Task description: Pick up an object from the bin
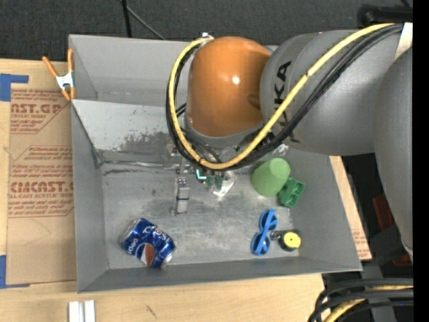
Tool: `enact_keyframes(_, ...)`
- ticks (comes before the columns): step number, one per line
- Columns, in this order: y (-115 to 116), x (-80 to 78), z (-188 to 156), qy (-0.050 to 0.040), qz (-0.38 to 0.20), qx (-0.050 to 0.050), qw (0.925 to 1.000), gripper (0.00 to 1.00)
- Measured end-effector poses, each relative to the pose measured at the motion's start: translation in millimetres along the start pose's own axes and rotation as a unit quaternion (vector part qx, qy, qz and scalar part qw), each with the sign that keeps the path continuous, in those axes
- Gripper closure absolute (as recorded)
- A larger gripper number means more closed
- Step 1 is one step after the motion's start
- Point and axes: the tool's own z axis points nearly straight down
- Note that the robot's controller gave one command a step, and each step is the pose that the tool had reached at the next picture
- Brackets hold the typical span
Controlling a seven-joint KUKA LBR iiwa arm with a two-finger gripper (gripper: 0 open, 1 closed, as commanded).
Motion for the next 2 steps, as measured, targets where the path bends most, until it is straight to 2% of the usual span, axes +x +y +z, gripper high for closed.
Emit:
enact_keyframes(1, 42, 60.4, 156, -0.0050, -0.024, -0.001, 0.9997, 0.00)
enact_keyframes(2, 13, 51.8, 122, -0.0042, -0.021, 0.000, 0.9998, 0.00)
